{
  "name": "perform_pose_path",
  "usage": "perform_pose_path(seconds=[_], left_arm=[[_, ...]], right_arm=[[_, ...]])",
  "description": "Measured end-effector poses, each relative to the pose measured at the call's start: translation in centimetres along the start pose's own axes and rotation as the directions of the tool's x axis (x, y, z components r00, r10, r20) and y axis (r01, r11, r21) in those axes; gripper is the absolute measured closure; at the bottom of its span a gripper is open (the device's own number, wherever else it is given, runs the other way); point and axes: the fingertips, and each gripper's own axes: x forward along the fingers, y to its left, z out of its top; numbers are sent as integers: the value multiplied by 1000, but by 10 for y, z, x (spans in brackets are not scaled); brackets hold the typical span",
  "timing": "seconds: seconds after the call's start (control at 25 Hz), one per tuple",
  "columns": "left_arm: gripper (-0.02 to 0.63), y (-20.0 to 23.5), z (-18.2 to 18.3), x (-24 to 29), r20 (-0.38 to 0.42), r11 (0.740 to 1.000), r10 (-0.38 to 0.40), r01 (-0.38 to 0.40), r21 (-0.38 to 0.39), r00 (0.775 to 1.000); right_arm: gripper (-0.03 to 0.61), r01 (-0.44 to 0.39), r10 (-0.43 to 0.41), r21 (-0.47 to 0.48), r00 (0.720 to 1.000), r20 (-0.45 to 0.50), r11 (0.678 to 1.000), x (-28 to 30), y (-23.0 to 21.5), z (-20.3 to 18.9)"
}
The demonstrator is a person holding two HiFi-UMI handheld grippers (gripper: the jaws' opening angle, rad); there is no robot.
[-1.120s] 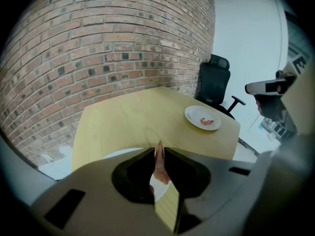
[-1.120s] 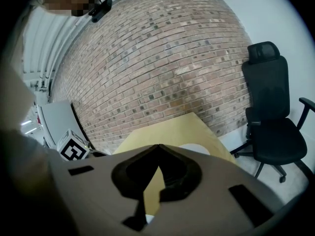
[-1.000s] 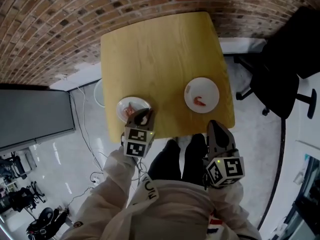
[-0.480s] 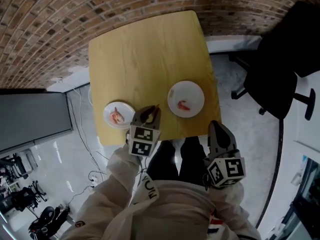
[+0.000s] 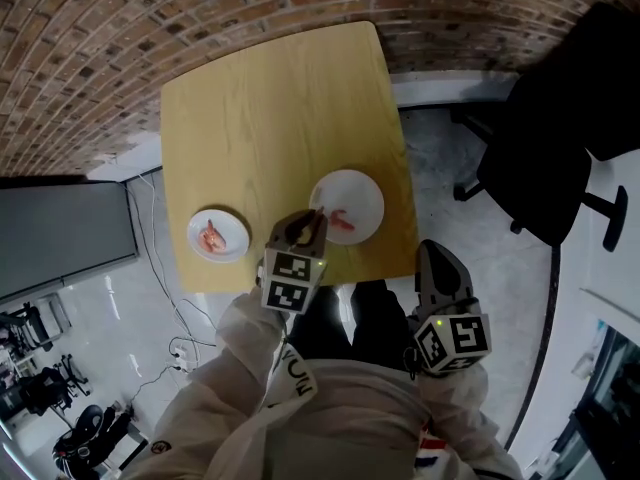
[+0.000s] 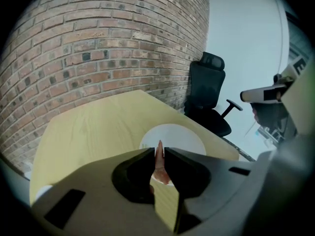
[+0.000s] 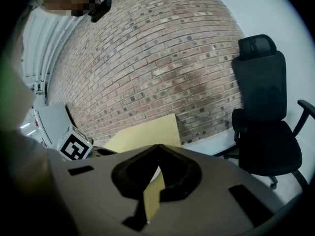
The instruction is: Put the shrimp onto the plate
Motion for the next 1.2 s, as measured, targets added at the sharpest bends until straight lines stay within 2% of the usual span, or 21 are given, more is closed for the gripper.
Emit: perform_pose_path(seconds=[0.6,1.2], left_arm=[[548,-48,27,46,-17,999,-38,38,-11,999],[548,-65,27,74,-43,999,-43,44,8,998]], right_arm=[[555,27,-26,12,1000,-8,1000,-5,-56,13],[555,52,-51,28,998,-27,998,-8,-87,9]])
